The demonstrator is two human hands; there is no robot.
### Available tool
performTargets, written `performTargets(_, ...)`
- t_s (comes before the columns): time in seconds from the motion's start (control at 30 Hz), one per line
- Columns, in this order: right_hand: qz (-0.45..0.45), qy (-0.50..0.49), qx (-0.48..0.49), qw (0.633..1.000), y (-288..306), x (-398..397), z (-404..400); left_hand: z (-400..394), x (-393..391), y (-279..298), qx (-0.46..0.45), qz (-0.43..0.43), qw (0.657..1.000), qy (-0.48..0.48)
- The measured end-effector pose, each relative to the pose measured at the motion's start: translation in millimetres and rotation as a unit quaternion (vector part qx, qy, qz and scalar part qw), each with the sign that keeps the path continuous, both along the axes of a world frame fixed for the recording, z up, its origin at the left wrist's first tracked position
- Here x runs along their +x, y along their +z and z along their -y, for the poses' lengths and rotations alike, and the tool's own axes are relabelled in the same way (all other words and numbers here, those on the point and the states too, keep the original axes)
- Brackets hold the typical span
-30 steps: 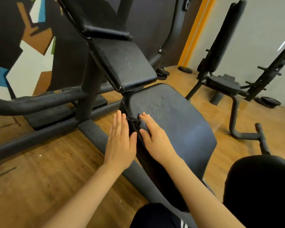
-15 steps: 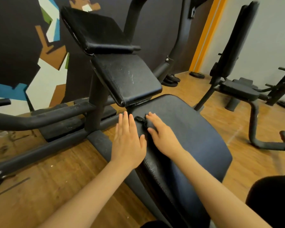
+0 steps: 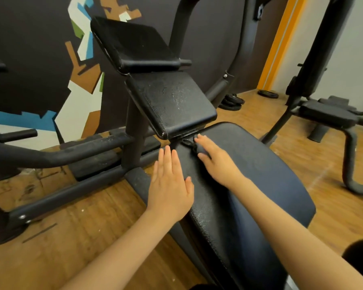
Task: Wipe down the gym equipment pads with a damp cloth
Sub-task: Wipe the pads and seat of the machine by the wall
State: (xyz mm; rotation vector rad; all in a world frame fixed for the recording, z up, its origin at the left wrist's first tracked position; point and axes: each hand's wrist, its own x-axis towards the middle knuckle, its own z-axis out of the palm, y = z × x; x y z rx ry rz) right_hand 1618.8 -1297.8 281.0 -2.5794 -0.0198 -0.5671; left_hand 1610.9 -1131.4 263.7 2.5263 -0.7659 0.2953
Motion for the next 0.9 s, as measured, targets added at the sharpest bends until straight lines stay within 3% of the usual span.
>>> performTargets(0.3, -0.042, -0.264, 0.088, 0.96, -5.4, -10.3, 101.6, -0.3, -0.1, 2.0, 0.03, -0.004, 0.999, 0.01)
performTargets(0.4, -0.037, -0.254, 0.078, 0.963, -12.5, -20.6, 72.6, 0.7, -1.8, 3.3, 0.021, -0.006, 1.0, 0.013)
performTargets(0.67, -0.006, -0.043, 0.036, 0.998, -28.7, -69.1, -8.7, 0.7, -4.2, 4.6, 0.018, -0.001, 1.0, 0.012)
performTargets(0.73, -0.009, -0.061, 0.052, 0.997, -31.6, -74.8, 9.5, 0.3, -3.9, 4.5, 0.019, -0.001, 1.0, 0.01)
performTargets(0.9, -0.038, -0.269, 0.117, 0.955, -36.9, -87.7, 74.0, -0.8, -5.5, 5.4, 0.025, -0.004, 1.0, 0.008)
